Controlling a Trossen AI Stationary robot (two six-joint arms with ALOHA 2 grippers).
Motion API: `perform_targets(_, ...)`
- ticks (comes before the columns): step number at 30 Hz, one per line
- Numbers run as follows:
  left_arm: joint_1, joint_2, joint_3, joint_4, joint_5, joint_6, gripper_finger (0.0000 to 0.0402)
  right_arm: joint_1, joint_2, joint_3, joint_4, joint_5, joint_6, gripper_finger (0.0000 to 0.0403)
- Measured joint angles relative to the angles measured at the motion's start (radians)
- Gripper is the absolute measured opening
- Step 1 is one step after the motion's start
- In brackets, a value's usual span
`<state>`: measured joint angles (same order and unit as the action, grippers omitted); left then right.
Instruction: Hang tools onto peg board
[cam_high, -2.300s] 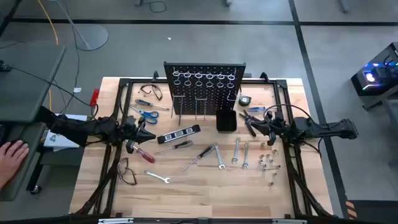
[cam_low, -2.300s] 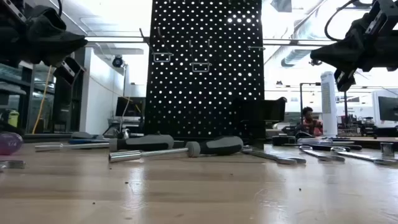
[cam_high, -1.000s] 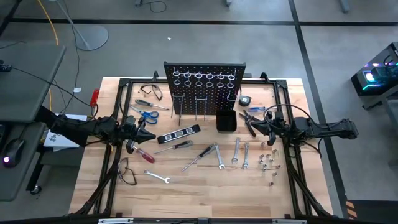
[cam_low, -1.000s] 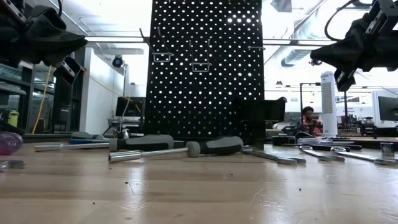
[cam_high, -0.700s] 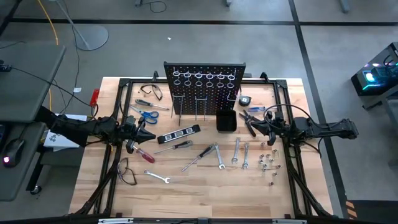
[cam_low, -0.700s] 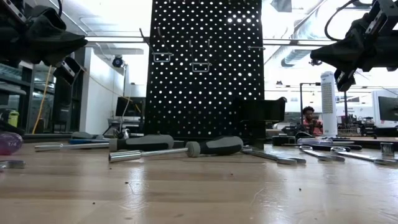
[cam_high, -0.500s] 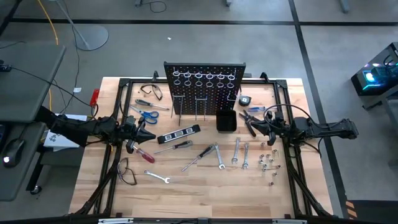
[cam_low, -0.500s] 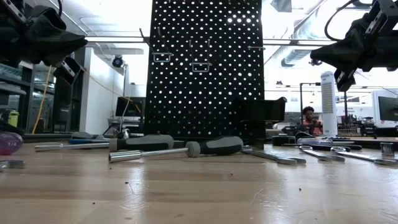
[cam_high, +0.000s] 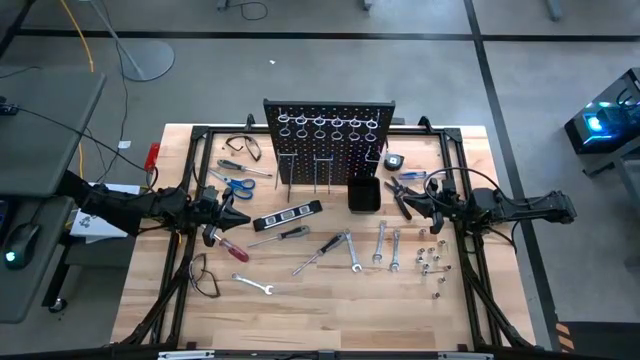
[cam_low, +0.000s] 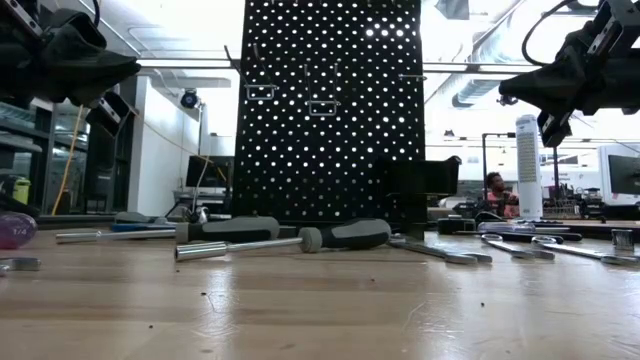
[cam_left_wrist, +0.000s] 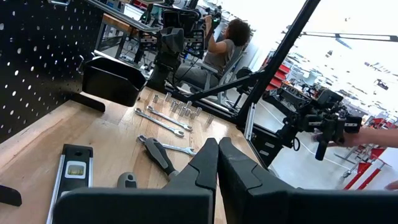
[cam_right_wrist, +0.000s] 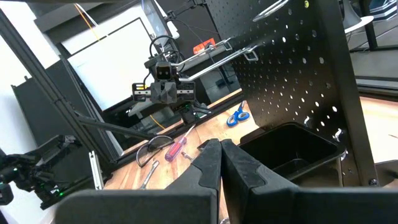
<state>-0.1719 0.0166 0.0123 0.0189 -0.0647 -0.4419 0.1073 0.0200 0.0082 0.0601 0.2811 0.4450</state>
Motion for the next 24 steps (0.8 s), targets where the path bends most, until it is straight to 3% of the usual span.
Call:
perform_targets(4,0.0,0.0,0.0,0.0,0.0,0.0,0.0,-0.003,0.002,0.0,0.079,0.075,-0.023,0.0)
perform_targets(6,0.0,0.0,0.0,0.0,0.0,0.0,0.0,-0.003,0.0,0.0,0.252,0.142,0.193,0.0)
perform_targets(8,0.0,0.0,0.0,0.0,0.0,0.0,0.0,-0.004,0.01,0.0,0.446,0.291,0.375,0.0)
perform_targets(10,0.0,0.0,0.0,0.0,0.0,0.0,0.0,-0.013,0.02,0.0,0.607,0.415,0.46,0.0)
perform_targets(12,0.0,0.0,0.0,-0.002,0.0,0.0,0.0,-0.028,0.023,0.014,0.756,0.32,0.419,0.0)
perform_targets(15,0.0,0.003,0.0,-0.004,0.0,0.0,0.0,-0.04,0.076,0.134,0.801,-0.069,0.389,0.0)
perform_targets(17,0.0,0.004,0.0,-0.006,0.001,0.0,0.0,-0.038,0.128,0.274,0.624,-0.279,0.445,0.0)
perform_targets(20,0.0,0.008,0.0,-0.006,0.001,0.0,0.0,-0.022,0.248,0.541,-0.027,-0.48,0.451,0.0)
perform_targets(24,0.0,0.007,0.0,-0.006,0.001,0.0,0.0,0.013,0.504,0.847,-0.905,-0.548,0.268,0.0)
